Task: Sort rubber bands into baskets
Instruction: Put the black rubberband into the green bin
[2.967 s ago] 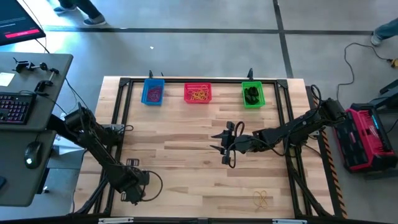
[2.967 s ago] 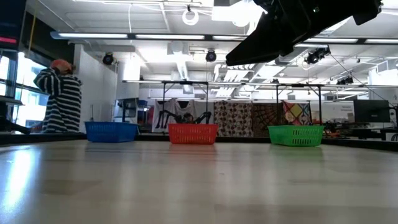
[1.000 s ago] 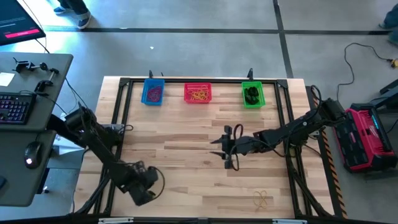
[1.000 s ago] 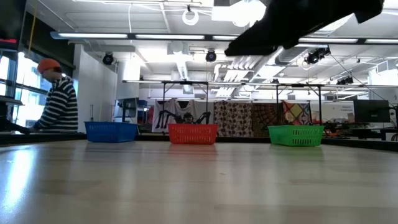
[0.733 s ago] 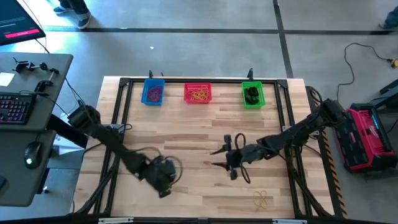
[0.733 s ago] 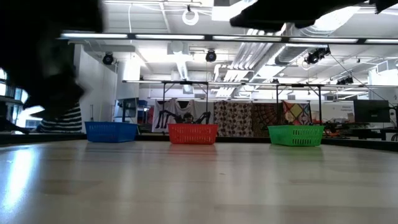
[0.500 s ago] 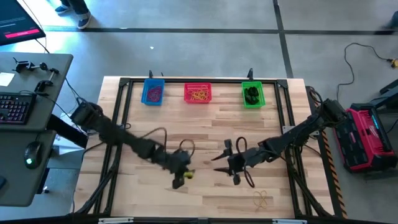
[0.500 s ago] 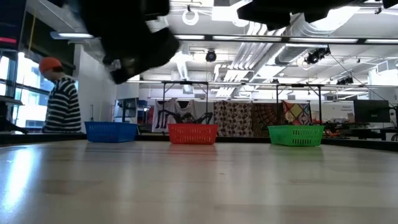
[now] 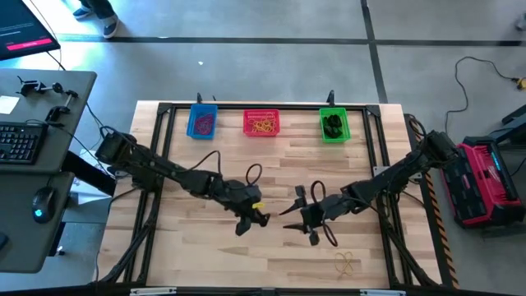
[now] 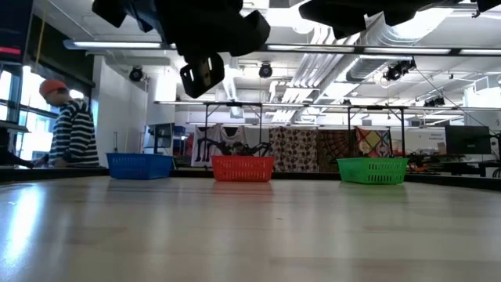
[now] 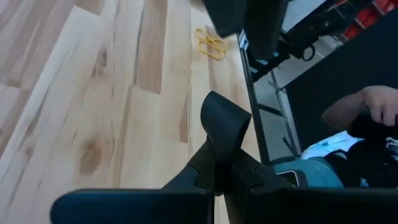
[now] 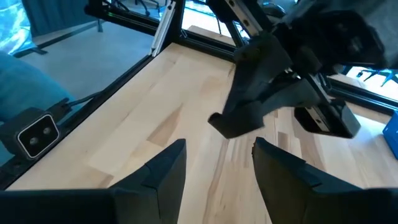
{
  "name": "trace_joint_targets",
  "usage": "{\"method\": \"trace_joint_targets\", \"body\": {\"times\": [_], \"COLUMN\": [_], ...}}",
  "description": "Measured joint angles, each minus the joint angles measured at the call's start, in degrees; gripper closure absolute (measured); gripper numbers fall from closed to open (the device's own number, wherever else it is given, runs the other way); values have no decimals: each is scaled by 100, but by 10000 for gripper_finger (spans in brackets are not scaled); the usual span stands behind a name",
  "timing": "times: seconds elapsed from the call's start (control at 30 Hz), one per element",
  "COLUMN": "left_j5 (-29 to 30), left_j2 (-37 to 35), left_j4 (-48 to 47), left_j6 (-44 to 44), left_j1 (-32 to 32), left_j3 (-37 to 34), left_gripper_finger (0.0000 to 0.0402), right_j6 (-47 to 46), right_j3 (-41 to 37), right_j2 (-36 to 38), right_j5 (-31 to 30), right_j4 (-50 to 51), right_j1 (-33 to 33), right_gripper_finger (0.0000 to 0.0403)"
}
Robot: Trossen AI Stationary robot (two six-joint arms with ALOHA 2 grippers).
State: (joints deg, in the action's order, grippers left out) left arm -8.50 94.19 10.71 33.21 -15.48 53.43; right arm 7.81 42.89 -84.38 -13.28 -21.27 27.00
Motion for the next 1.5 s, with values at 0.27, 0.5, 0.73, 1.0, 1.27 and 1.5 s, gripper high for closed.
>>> {"method": "trace_joint_targets", "body": {"times": [0.27, 0.5, 0.73, 1.0, 1.27, 1.5], "left_j5": [-201, -537, -740, -691, -670, -609], "left_j2": [70, 847, 1010, 1001, 1001, 1001], "left_j4": [295, -122, -373, -479, -416, -511], "left_j6": [-48, -463, -645, -575, -814, -984], "left_j1": [198, 214, 262, 284, 280, 209], "left_j3": [36, 928, 1333, 1346, 1346, 1346], "left_gripper_finger": [399, 399, 399, 399, 395, 345], "right_j6": [4, -3, -144, -142, 0, -2], "right_j3": [0, 2, 2, 2, 2, 2], "right_j2": [0, 0, -2, -2, -2, -2], "right_j5": [4, 251, 384, 387, 385, 387], "right_j4": [-44, -117, 137, 133, 209, 223], "right_j1": [-172, -284, -251, -254, -261, -260], "right_gripper_finger": [229, 229, 229, 274, 392, 399]}}
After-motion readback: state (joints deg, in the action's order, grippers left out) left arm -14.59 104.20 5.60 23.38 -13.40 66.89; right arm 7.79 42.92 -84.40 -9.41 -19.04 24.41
